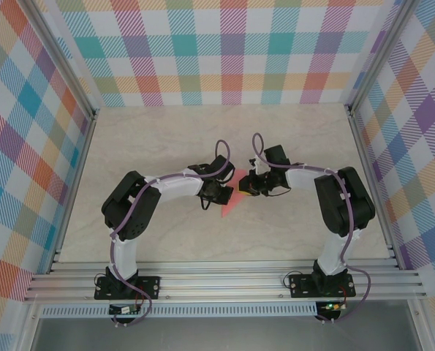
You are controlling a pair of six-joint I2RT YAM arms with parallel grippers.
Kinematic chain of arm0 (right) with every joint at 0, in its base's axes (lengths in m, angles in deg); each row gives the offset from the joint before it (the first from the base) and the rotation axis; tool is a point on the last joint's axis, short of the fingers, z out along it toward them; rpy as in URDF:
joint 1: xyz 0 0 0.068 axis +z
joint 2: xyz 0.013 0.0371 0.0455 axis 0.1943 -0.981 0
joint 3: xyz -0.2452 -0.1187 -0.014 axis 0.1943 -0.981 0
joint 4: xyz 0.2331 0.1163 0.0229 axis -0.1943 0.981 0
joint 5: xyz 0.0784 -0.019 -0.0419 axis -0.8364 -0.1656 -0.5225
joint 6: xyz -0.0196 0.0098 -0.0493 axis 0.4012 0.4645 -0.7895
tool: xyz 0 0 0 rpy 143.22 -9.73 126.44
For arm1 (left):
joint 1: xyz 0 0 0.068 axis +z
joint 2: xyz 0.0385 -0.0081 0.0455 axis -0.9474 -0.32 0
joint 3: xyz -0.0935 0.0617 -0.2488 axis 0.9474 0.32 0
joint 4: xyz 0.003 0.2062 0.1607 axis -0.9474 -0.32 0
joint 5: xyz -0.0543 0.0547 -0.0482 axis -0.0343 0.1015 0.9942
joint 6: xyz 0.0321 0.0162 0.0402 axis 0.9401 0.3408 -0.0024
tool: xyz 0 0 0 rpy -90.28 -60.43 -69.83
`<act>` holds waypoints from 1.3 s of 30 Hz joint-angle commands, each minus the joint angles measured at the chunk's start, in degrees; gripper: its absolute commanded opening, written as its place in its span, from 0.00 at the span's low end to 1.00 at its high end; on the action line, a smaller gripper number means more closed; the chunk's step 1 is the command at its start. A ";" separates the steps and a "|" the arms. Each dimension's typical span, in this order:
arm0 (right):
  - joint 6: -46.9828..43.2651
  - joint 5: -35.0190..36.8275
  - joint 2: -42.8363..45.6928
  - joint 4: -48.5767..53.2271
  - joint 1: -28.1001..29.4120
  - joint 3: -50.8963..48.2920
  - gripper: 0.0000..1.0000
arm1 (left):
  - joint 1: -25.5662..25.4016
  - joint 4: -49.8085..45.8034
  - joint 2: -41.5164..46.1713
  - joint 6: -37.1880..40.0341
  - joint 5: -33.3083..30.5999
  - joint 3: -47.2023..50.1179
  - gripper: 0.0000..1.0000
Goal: Fold a paper plane with a square sheet of paper (pick it up from the middle)
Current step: Third fold the triangle at the center of the table.
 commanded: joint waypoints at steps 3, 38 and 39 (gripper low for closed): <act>-1.12 -2.01 -2.15 1.10 0.38 2.13 0.07 | 0.51 -3.30 -2.96 -0.09 0.93 0.63 0.00; -2.47 4.45 -9.58 3.76 0.74 3.03 0.02 | 0.52 -8.22 6.04 -5.79 -4.37 -1.81 0.37; -2.48 4.60 -9.57 3.91 0.74 3.11 0.02 | 0.55 -7.94 7.16 -6.92 -4.01 -1.49 0.39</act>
